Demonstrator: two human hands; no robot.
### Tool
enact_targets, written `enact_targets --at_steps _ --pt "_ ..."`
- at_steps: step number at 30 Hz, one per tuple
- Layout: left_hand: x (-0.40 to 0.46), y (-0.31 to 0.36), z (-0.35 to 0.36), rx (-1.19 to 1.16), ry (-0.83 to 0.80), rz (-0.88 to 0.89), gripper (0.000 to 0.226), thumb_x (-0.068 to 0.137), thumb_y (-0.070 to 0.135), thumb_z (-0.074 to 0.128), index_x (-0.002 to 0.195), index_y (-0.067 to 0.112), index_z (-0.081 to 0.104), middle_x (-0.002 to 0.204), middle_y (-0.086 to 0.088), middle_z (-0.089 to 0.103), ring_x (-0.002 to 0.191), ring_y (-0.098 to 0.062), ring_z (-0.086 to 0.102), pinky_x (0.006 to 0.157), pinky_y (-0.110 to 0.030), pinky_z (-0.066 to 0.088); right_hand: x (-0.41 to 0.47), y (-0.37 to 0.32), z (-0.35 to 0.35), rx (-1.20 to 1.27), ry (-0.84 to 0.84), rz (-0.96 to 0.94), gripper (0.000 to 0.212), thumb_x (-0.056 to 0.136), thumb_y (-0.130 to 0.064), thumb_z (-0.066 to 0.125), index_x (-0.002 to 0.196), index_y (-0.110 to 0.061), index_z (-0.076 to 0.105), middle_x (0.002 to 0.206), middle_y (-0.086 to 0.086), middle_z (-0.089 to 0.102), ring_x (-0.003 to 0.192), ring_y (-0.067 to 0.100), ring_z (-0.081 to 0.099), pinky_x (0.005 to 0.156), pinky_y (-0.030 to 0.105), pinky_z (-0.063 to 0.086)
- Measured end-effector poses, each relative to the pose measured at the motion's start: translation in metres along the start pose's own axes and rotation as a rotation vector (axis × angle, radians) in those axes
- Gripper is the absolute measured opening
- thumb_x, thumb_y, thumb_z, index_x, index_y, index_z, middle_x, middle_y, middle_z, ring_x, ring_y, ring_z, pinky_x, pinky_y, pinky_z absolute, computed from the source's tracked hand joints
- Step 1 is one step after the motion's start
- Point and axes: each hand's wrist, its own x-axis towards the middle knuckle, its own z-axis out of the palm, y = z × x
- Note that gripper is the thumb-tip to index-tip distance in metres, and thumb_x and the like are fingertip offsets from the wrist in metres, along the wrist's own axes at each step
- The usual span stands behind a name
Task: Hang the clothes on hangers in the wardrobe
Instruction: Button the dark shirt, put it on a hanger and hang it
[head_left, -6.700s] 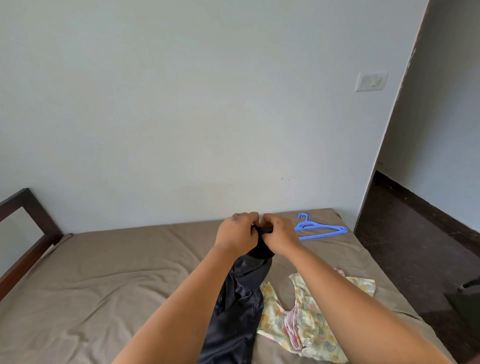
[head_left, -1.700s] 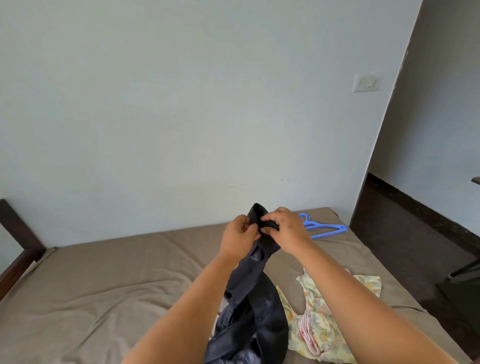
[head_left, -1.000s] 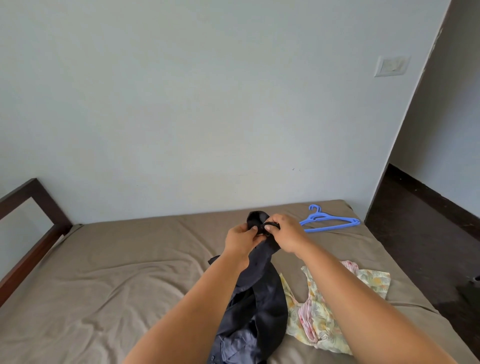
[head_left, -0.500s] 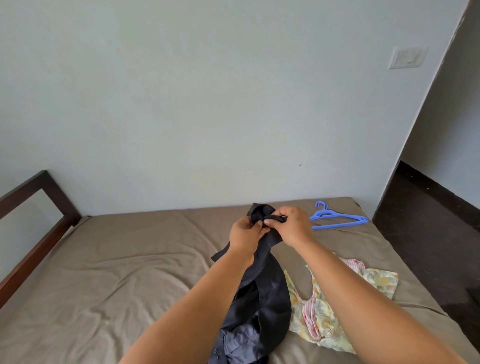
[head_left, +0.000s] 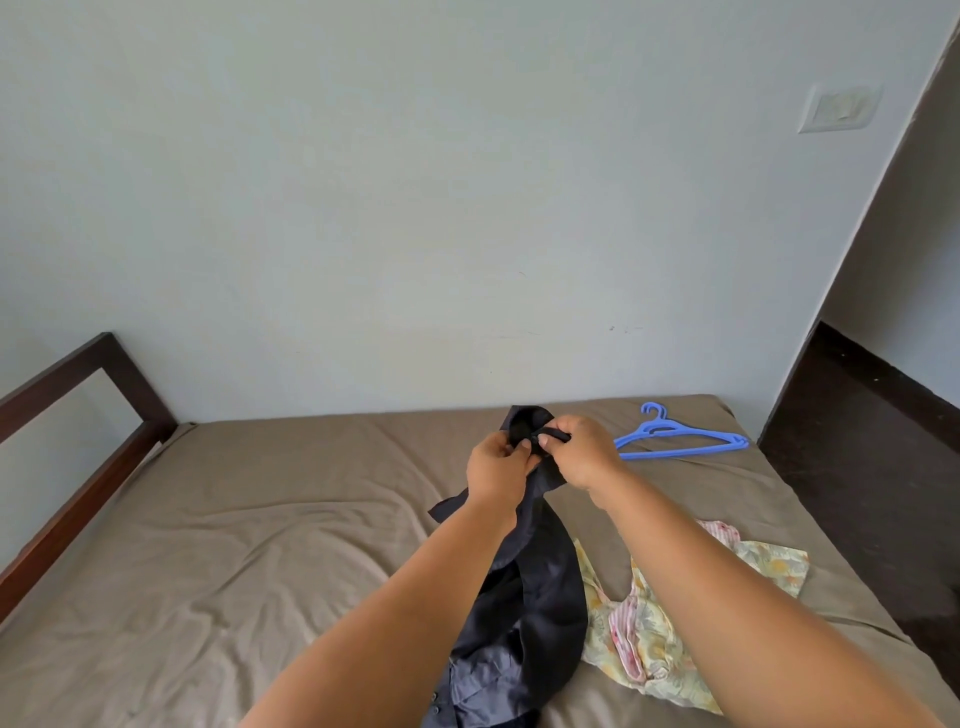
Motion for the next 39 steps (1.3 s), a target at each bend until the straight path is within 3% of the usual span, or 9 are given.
enact_targets --at_steps 5,10,13,16,21,25,29,33,39 --pt "-0.001 -0.002 0.0 0.044 -0.011 -0.003 0.012 0.096 0.01 0.057 0.09 0.018 0.065 0.09 -0.01 0.072 0.091 -0.026 0.07 0.085 -0.041 0.058 -0.003 0.004 0.002 0.16 -0.006 0.068 0.022 0.096 -0.019 0.057 0.116 -0.011 0.063 0.106 0.005 0.064 0.095 0.018 0.056 0.082 0.028 0.045" --pt "-0.005 -0.001 0.004 0.032 0.033 -0.024 0.012 0.096 0.013 0.057 0.089 0.012 0.067 0.081 -0.006 0.072 0.081 -0.022 0.069 0.077 -0.039 0.057 -0.003 -0.001 0.007 -0.146 0.113 -0.019 0.014 0.092 -0.02 0.057 0.097 -0.01 0.067 0.087 0.004 0.065 0.079 0.019 0.058 0.067 0.028 0.045" --pt "-0.006 0.001 0.007 0.059 0.114 0.006 0.014 0.094 0.015 0.058 0.084 0.006 0.063 0.068 -0.002 0.065 0.064 -0.017 0.059 0.063 -0.033 0.048 -0.001 -0.002 0.014 -0.226 0.197 -0.065 0.013 0.089 -0.019 0.058 0.085 -0.009 0.065 0.091 0.008 0.064 0.078 0.02 0.058 0.064 0.027 0.043" --pt "-0.006 0.006 0.006 0.051 0.164 0.034 0.013 0.094 0.013 0.058 0.084 0.005 0.061 0.066 -0.002 0.063 0.059 -0.013 0.057 0.058 -0.027 0.046 -0.002 -0.001 0.017 -0.226 0.217 -0.095 0.014 0.089 -0.017 0.057 0.077 -0.01 0.057 0.091 0.007 0.058 0.076 0.017 0.052 0.063 0.024 0.037" --pt "-0.002 0.004 0.003 0.07 0.101 0.077 0.012 0.093 0.015 0.062 0.089 0.004 0.063 0.076 -0.007 0.071 0.073 -0.018 0.067 0.078 -0.04 0.057 0.001 0.001 0.013 -0.194 0.234 -0.113 0.018 0.087 -0.018 0.06 0.07 -0.011 0.059 0.078 0.004 0.06 0.069 0.017 0.055 0.052 0.021 0.034" --pt "-0.002 0.006 0.002 -0.036 0.082 -0.012 0.011 0.089 0.018 0.07 0.086 0.009 0.064 0.073 -0.002 0.072 0.071 -0.013 0.07 0.074 -0.031 0.059 0.004 0.002 0.011 -0.196 0.191 -0.13 0.014 0.087 -0.02 0.062 0.075 -0.014 0.065 0.08 0.003 0.064 0.069 0.015 0.058 0.051 0.018 0.035" --pt "0.002 0.006 -0.002 -0.237 0.0 -0.202 0.008 0.089 0.005 0.067 0.083 0.001 0.067 0.085 -0.017 0.071 0.084 -0.025 0.07 0.079 -0.033 0.057 0.004 0.006 0.013 -0.239 0.155 -0.16 0.009 0.087 -0.019 0.064 0.083 -0.014 0.07 0.089 0.0 0.065 0.074 0.012 0.056 0.059 0.019 0.039" --pt "0.003 0.006 -0.005 -0.305 -0.014 -0.205 0.002 0.088 -0.002 0.065 0.088 -0.001 0.067 0.088 -0.021 0.07 0.088 -0.03 0.069 0.085 -0.04 0.056 0.003 0.005 0.013 -0.179 0.141 -0.156 0.009 0.088 -0.015 0.063 0.086 -0.014 0.072 0.076 -0.005 0.061 0.062 0.0 0.051 0.05 0.007 0.032" --pt "0.004 0.005 -0.012 -0.229 -0.023 -0.162 0.005 0.089 -0.001 0.065 0.089 0.004 0.068 0.085 -0.016 0.071 0.082 -0.024 0.07 0.076 -0.033 0.057 0.005 0.002 0.019 -0.151 0.115 -0.14 0.013 0.089 -0.014 0.063 0.08 -0.02 0.07 0.072 -0.007 0.062 0.062 0.002 0.054 0.049 0.007 0.033"
